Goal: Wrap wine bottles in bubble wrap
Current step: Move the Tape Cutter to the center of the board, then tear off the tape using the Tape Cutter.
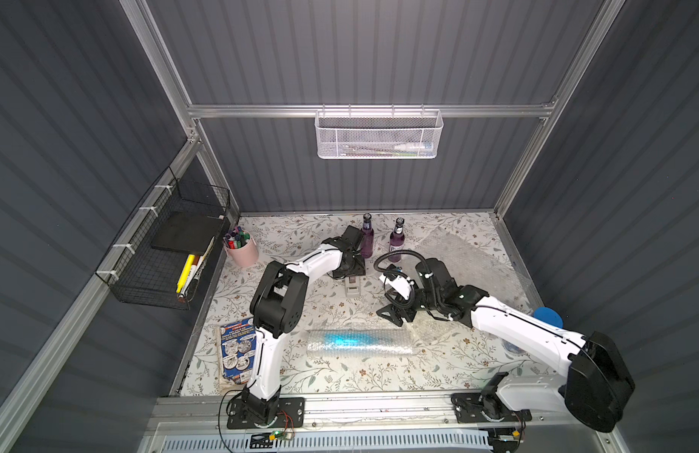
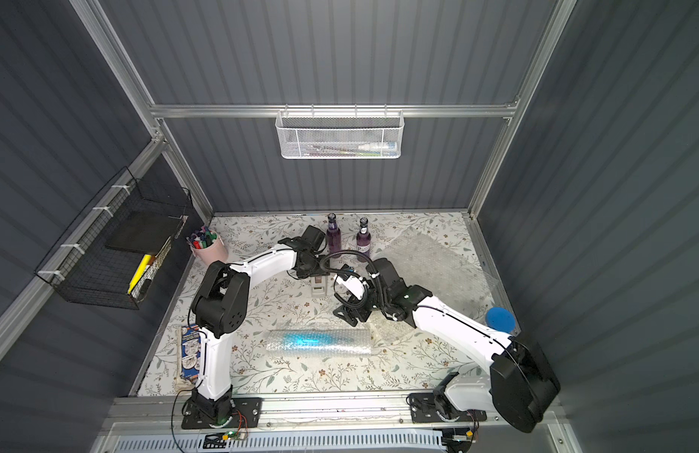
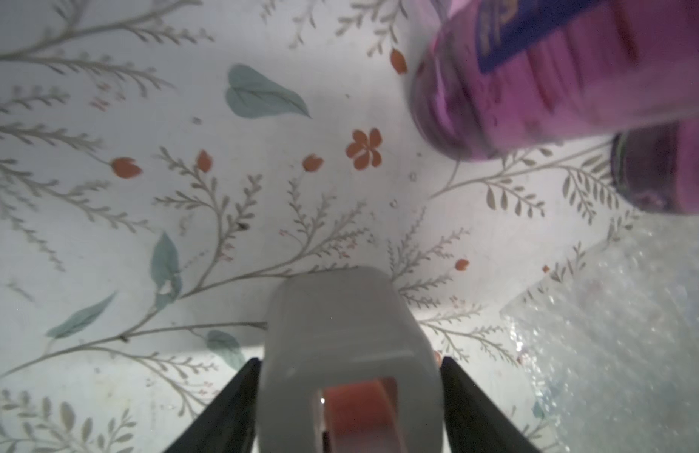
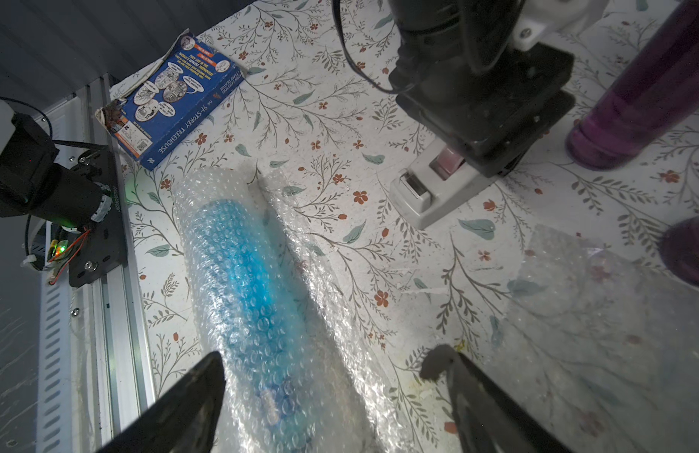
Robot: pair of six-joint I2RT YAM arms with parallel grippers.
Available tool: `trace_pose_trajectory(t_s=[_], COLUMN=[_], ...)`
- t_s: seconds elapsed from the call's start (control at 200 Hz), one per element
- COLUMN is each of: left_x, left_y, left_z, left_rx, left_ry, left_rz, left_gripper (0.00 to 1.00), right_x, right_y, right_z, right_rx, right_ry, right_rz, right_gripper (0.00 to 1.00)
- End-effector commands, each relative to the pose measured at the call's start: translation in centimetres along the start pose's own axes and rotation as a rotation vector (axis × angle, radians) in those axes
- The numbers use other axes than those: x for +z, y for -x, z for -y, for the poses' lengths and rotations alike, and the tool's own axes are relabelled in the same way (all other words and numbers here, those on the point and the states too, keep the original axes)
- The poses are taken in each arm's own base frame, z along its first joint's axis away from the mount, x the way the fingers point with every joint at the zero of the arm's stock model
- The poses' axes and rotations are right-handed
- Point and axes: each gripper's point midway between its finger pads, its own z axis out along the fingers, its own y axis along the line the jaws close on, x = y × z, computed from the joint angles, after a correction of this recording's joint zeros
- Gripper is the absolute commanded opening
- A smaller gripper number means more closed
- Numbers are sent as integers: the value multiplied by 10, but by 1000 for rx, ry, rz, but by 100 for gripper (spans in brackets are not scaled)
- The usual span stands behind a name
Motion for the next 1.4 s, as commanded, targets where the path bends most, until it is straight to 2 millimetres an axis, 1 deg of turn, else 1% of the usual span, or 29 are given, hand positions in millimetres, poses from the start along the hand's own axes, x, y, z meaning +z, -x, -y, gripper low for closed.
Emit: trace_pose_trajectory(t_s=[0.0, 0.035, 0.095, 0.19, 0.27, 0.32, 0.44, 0.51, 0.545, 0.55, 0.56, 0.59, 0.64, 0.66, 0.71, 0.755, 0.825, 0.875, 0.966, 1.021, 1.046, 1.171, 1.211, 1.221, 1.291, 1.376, 1.396], left_x=[-5, -12, -23, -48, -70, -80, -96, -102, -107, -103, -101, -100, -97, -98, -95, -94, -85, -76, -66, -62, -60, -53, -50, -49, -48, -48, -47], left_y=[-9, -6, -1, -2, -2, -4, -12, -16, -14, -20, -24, -28, -29, -31, -33, -33, -35, -40, -42, -40, -40, -41, -42, -43, -43, -43, -43], left_z=[10, 11, 14, 20, 17, 11, -2, -1, 2, 0, -1, -1, -5, -3, -6, -5, -4, -5, -3, -1, -1, -3, -4, -4, -2, 1, 2], left_rx=[-33, -31, -21, -11, 22, 33, 38, 48, 49, 46, 45, 39, 29, 26, 19, 23, 21, 10, 2, 2, 3, -4, -8, -9, -16, -31, -30], left_ry=[-48, -52, -62, -110, -141, -159, -240, -336, -385, -387, -399, -432, -464, -498, -518, -543, -566, -573, -607, -616, -620, -609, -606, -606, -628, -657, -658], left_rz=[-45, -35, -17, -8, 16, 14, -10, -11, 1, -14, -25, -31, -26, -34, -35, -31, -51, -81, -101, -107, -109, -124, -129, -131, -137, -134, -136], left_gripper=[84, 93, 95, 95, 96, 95, 91, 88, 86, 85, 85, 83, 80, 78, 77, 74, 67, 66, 63, 58, 55, 53, 51, 49, 47, 46, 44], right_x=[-4, -5, -5, -2, 5, 11, 34, 49, 56, 57, 59, 65, 74, 78, 86, 93, 102, 109, 121, 127, 130, 140, 142, 143, 148, 150, 151], right_y=[6, 8, 10, 9, 7, 7, 5, 4, 4, 5, 5, 8, 6, 8, 11, 10, 10, 10, 11, 14, 13, 19, 18, 18, 15, 17, 17], right_z=[0, 2, 5, 12, 20, 27, 44, 53, 55, 55, 55, 60, 69, 72, 79, 88, 98, 105, 112, 117, 118, 121, 123, 123, 124, 125, 125], right_rx=[48, 68, 106, 174, 241, 290, 421, 495, 521, 523, 528, 553, 600, 609, 637, 664, 687, 705, 710, 710, 714, 728, 734, 733, 742, 748, 746], right_ry=[18, 19, 25, 29, 25, 25, 22, 34, 56, 59, 64, 63, 52, 56, 59, 48, 37, 36, 35, 37, 41, 71, 70, 70, 77, 82, 83], right_rz=[36, 47, 63, 74, 70, 67, 35, 10, 5, 7, 7, 15, 20, 29, 41, 37, 31, 29, 28, 36, 34, 40, 39, 39, 27, 37, 35], right_gripper=[88, 89, 88, 88, 87, 86, 82, 78, 77, 76, 76, 75, 71, 70, 67, 64, 60, 57, 53, 53, 52, 50, 49, 49, 48, 45, 44])
